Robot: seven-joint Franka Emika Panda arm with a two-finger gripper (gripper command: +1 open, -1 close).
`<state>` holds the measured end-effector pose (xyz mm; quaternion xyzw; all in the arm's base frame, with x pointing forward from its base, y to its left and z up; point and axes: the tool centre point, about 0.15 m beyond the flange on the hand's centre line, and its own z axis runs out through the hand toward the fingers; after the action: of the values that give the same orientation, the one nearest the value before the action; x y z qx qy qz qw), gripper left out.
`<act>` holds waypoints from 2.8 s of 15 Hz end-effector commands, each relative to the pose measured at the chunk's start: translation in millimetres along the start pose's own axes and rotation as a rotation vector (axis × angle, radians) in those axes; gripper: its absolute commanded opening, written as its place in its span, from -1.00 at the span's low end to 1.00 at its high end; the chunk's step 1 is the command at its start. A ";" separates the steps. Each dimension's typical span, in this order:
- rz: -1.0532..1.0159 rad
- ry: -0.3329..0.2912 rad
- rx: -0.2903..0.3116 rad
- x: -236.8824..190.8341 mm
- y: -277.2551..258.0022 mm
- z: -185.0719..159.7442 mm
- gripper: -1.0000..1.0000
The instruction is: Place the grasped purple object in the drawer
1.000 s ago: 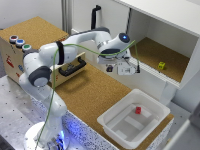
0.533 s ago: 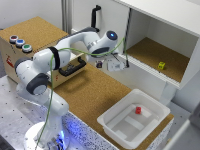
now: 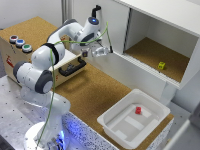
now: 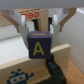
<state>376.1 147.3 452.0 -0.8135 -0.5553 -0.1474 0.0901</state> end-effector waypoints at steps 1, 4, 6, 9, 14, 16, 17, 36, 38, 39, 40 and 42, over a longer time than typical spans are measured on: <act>-0.090 0.010 -0.037 53.9 -34.9 49.9 -1.00; -0.139 0.010 -0.045 80.8 -39.4 63.3 -1.00; -0.169 -0.001 -0.023 95.8 -40.4 74.1 -1.00; -0.228 -0.027 0.060 110.8 -40.4 100.5 -1.00; -0.346 -0.011 0.183 134.7 -43.4 130.0 -1.00; -0.361 -0.011 0.231 144.1 -41.2 139.9 -1.00; -0.364 -0.004 0.237 147.5 -39.6 141.5 -1.00; -0.371 -0.125 0.207 121.3 -43.5 99.8 1.00; -0.374 -0.126 0.139 120.8 -45.9 67.0 1.00; -0.364 -0.130 0.088 118.6 -47.4 52.7 1.00; -0.345 -0.137 0.028 114.2 -49.7 38.1 1.00; -0.294 -0.142 -0.057 102.9 -53.4 23.1 1.00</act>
<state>394.0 295.1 415.6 -0.7010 -0.7032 -0.0780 0.0899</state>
